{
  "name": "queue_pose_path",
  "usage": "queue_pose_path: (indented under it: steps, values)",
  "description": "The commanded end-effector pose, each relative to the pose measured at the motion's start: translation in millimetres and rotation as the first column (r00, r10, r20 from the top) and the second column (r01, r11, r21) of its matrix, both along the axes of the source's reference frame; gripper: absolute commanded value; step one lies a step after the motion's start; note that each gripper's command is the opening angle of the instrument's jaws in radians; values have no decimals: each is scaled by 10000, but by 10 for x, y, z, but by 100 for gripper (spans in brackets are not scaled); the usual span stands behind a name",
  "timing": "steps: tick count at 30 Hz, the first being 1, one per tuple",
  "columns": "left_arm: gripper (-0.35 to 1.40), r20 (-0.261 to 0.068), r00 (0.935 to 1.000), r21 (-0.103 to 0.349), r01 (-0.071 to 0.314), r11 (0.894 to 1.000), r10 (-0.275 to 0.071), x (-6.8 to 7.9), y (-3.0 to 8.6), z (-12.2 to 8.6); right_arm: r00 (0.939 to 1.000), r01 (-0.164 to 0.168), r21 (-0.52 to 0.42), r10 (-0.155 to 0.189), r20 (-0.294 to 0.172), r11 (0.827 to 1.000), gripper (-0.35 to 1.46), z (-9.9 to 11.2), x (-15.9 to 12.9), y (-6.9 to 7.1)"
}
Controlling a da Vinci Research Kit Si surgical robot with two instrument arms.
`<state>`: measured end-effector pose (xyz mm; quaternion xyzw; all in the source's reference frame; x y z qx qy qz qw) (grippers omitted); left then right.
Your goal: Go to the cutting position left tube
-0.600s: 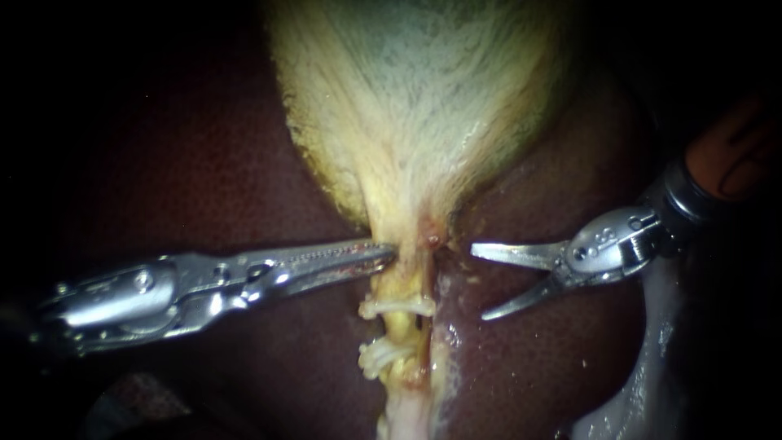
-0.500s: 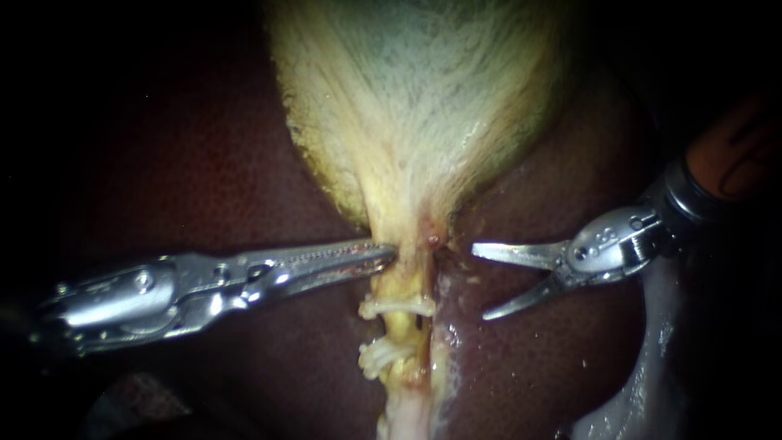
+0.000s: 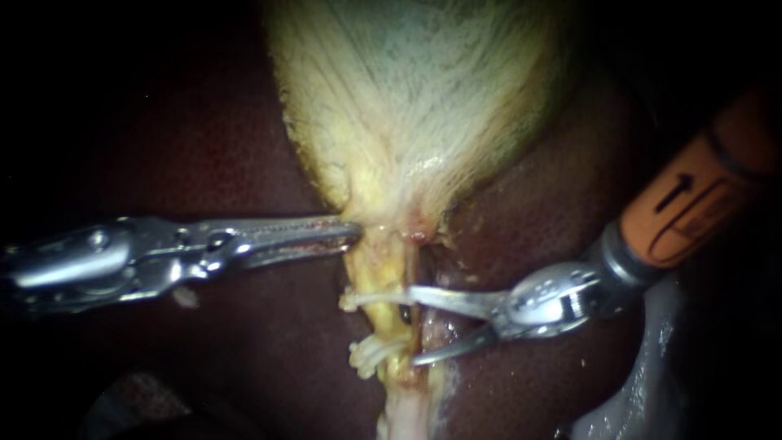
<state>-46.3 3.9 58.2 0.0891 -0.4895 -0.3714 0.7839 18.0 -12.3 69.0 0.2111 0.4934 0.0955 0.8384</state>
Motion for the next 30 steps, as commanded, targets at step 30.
queue_pose_path:
  steps: [30]
  values:
    - [-1, 127, 9999, 28, 42, 10000, -42, -16, -19, -32, 9906, 1158, 150, -1166, 713, 9932, 133, 59, 30, -22]
